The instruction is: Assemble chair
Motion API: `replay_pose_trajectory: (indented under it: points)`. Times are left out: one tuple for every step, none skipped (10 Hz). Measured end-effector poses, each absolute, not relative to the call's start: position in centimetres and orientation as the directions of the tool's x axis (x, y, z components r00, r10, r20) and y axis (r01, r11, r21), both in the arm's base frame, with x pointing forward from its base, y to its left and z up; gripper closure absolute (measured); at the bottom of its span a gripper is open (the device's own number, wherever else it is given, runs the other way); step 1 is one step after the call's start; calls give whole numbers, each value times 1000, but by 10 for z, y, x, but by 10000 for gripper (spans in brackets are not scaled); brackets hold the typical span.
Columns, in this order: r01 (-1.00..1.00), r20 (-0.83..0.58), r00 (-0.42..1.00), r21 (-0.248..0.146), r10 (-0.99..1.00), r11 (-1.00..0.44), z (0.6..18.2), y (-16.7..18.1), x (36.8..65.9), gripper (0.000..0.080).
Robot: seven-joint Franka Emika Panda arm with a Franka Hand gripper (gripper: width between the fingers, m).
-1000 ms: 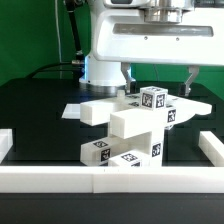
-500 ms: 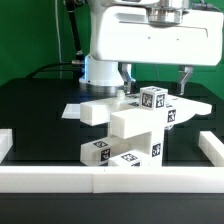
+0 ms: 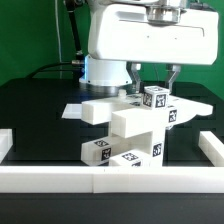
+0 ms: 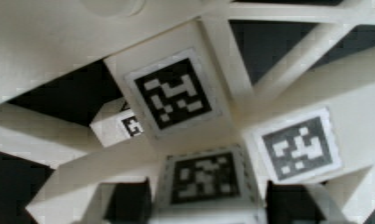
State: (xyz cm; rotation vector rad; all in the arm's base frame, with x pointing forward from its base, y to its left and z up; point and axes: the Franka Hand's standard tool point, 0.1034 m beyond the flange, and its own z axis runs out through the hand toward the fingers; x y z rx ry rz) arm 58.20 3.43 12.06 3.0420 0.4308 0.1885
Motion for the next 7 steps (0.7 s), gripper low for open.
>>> replay_pose_trajectory:
  points:
    - [272, 112, 954, 80, 280, -959, 121, 34, 582, 513]
    - [239, 115, 962, 75, 246, -968, 120, 34, 582, 513]
    - [134, 122, 983, 63, 140, -989, 120, 34, 582, 513]
    - [37, 133, 990, 53, 44, -998, 119, 35, 583, 513]
    - [-51, 144, 989, 42, -44, -998, 119, 36, 584, 513]
    - [-165, 156, 975, 25, -159, -986, 119, 37, 585, 513]
    - [-254, 164, 954, 10, -249, -967, 119, 39, 587, 513]
